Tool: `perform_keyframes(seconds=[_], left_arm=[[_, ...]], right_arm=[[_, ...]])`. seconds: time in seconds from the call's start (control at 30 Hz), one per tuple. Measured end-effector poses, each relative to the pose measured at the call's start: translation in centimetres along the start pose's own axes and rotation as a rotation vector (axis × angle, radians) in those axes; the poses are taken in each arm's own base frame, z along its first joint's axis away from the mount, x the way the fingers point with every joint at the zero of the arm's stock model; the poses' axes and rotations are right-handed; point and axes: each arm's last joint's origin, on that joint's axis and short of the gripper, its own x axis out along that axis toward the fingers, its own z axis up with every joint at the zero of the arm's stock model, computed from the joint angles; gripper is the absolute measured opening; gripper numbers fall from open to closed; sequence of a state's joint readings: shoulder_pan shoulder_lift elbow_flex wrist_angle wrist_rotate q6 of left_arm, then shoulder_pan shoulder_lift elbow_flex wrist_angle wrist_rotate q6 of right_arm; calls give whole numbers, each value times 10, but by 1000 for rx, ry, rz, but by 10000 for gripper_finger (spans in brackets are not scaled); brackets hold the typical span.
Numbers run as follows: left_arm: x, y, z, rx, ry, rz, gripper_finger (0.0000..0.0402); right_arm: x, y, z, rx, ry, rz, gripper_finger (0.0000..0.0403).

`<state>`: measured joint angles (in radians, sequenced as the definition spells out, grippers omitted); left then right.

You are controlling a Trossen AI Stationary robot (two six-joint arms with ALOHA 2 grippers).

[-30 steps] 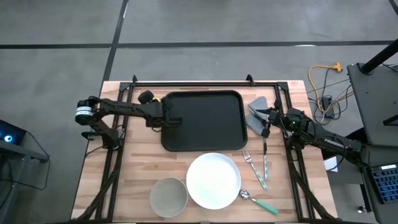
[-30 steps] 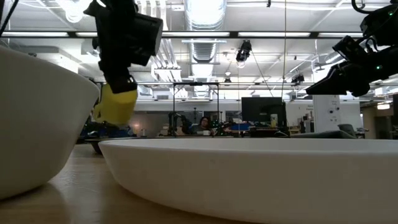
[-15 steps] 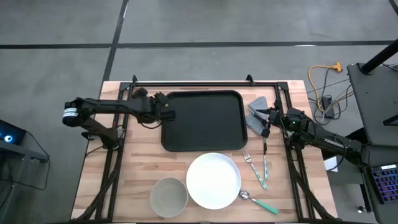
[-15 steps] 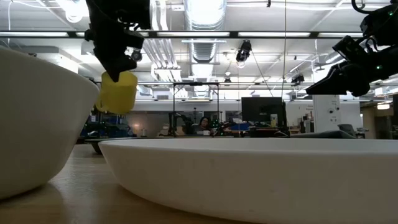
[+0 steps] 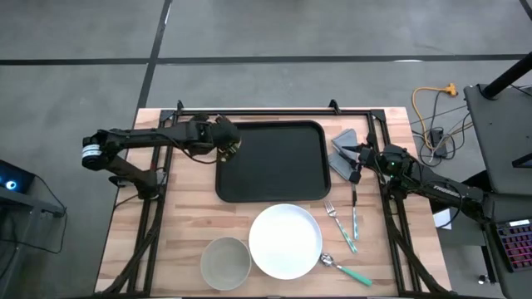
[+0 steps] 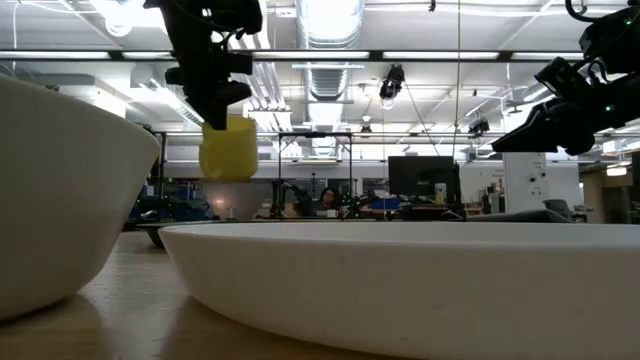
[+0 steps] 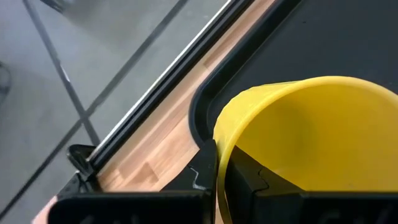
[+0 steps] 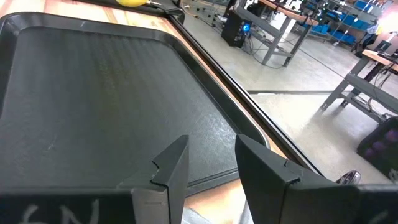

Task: Set up tray
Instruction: Put the yellow mug on the top left of the black serving tray

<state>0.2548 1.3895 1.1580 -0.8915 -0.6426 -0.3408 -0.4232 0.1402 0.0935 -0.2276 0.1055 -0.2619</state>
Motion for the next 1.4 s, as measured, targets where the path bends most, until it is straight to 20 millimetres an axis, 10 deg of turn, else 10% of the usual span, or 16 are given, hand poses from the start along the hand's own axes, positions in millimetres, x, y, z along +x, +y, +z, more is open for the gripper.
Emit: perform_keyframes(seconds=[1.4], left_arm=[[95, 34, 3, -202, 75, -162, 0]], right_arm=[[0, 0, 0, 0, 0, 0, 123]])
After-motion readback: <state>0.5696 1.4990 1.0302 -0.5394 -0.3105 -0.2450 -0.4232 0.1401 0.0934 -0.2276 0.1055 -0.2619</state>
